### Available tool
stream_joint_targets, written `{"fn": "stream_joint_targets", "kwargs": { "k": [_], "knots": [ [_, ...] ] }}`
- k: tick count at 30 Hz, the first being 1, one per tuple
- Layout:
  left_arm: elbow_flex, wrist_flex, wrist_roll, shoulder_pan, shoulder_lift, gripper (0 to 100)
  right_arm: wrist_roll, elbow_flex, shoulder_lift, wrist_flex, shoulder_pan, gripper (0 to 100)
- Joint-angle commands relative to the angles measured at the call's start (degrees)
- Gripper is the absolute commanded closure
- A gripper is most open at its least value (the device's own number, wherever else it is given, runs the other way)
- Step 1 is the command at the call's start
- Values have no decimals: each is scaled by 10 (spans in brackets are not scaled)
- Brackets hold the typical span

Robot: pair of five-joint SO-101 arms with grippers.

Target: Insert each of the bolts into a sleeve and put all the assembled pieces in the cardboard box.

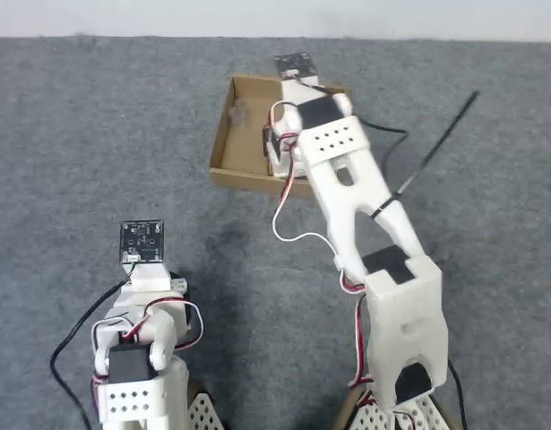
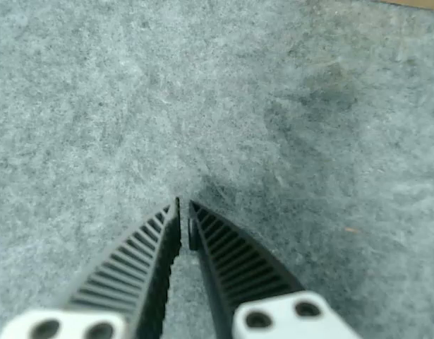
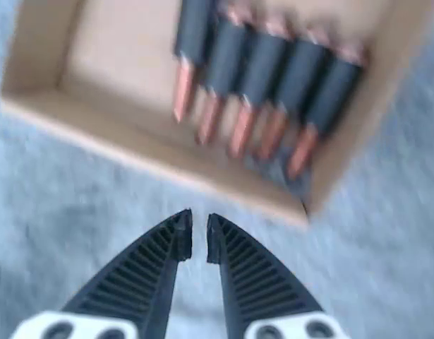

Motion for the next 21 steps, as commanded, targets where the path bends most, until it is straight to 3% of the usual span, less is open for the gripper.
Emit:
{"fn": "stream_joint_targets", "kwargs": {
  "k": [1, 6, 21],
  "knots": [
    [-8, 1, -4, -2, -11, 982, 13, -33, -72, 85, 2, 991],
    [-8, 2, -4, -2, -11, 982, 10, -6, -107, 142, 7, 991],
    [-8, 3, -4, -1, -11, 982, 12, 378, -391, 138, 63, 991]
  ]
}}
